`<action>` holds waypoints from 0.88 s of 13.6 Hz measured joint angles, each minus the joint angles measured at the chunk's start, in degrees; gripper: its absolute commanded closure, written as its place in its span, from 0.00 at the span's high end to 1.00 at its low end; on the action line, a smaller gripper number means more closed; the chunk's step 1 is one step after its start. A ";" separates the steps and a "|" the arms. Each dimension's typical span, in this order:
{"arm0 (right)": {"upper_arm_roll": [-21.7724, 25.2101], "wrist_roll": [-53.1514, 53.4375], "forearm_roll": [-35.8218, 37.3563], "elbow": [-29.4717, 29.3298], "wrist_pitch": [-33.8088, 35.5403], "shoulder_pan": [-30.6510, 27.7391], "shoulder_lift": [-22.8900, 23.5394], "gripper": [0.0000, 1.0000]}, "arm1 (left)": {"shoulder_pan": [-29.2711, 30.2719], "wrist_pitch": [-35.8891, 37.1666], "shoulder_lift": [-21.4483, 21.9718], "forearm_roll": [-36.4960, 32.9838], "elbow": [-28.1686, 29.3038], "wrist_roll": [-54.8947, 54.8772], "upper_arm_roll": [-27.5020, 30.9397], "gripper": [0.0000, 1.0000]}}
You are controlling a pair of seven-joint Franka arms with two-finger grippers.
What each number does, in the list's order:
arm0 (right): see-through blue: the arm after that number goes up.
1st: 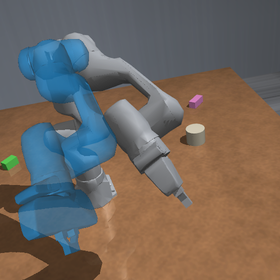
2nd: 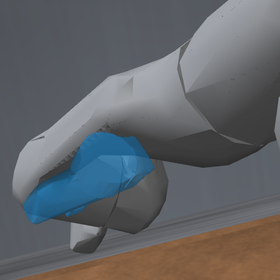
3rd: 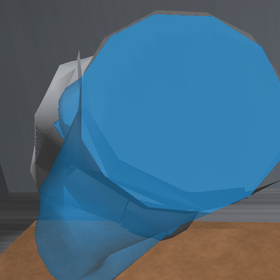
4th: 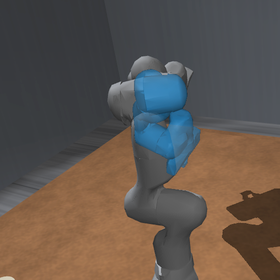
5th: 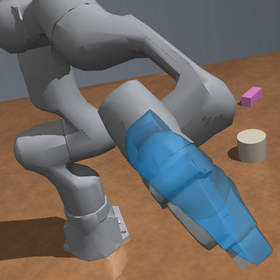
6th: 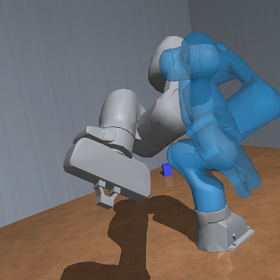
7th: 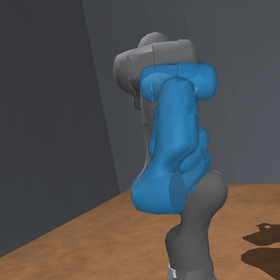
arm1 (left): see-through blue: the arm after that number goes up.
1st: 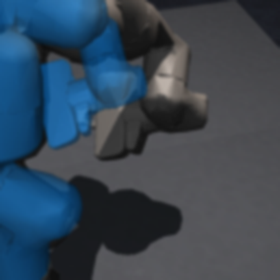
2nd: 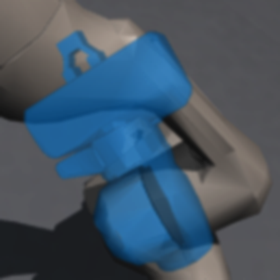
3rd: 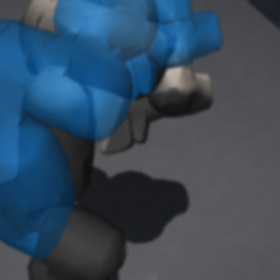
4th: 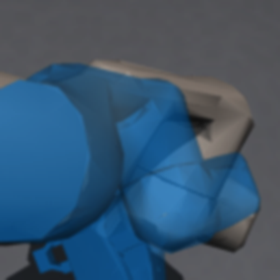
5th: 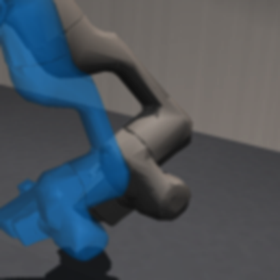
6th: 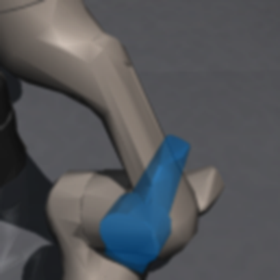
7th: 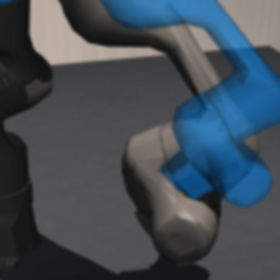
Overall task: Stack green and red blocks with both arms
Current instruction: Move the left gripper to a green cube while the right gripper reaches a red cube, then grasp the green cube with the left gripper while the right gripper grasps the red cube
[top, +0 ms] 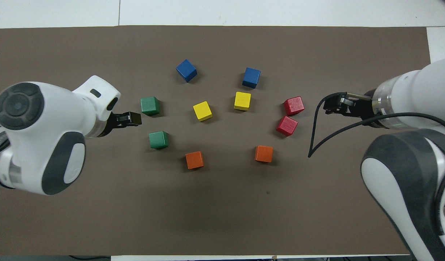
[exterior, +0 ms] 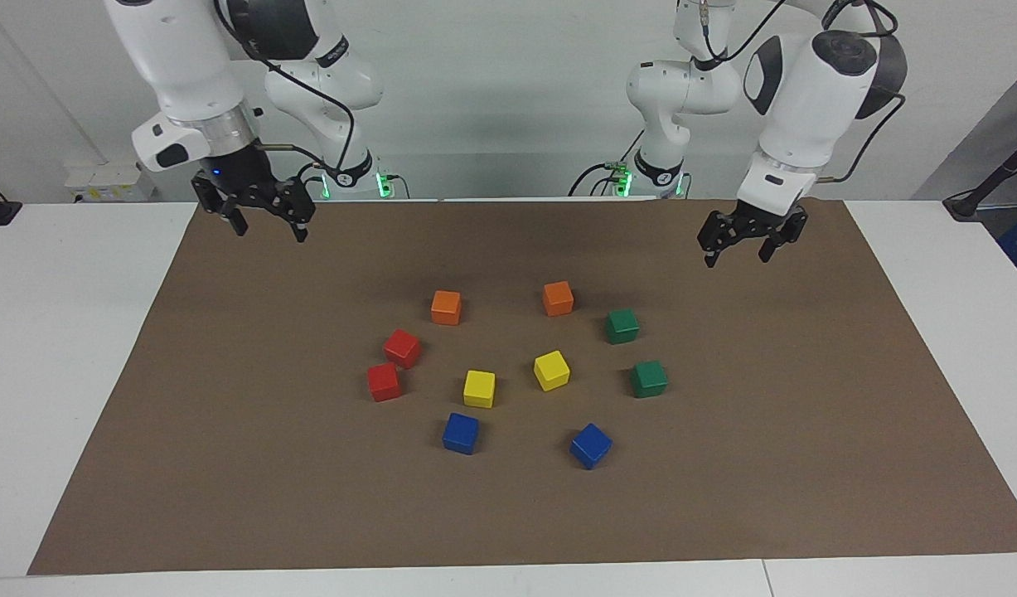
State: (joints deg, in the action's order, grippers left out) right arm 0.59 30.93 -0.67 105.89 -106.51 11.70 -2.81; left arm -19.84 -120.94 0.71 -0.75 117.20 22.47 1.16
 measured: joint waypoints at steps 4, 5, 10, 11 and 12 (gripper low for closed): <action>-0.01 5.40 -0.01 2.22 -5.36 1.89 4.89 1.00 | -1.12 -10.43 -4.54 0.00 4.74 2.60 0.09 1.00; 0.03 5.64 -0.01 3.29 -7.43 2.16 5.68 1.00 | -1.79 -12.65 -5.75 0.00 5.53 3.70 0.07 1.00; -0.02 10.57 -0.03 5.26 -13.37 4.67 9.09 1.00 | -3.25 -15.04 -8.56 0.00 5.95 6.38 0.01 1.00; -0.02 11.60 -0.03 5.29 -13.92 5.18 9.78 1.00 | -3.90 -15.77 -8.80 0.00 6.39 6.96 0.02 1.00; -0.03 12.17 -0.03 5.36 -14.48 5.47 10.48 1.00 | -4.28 -16.78 -9.06 0.00 6.97 7.31 -0.02 1.00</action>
State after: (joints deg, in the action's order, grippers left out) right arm 0.55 43.10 -0.69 111.25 -120.99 17.17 7.67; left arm -24.12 -137.72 -8.35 -0.75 124.17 29.79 1.14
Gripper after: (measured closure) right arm 0.000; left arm 0.000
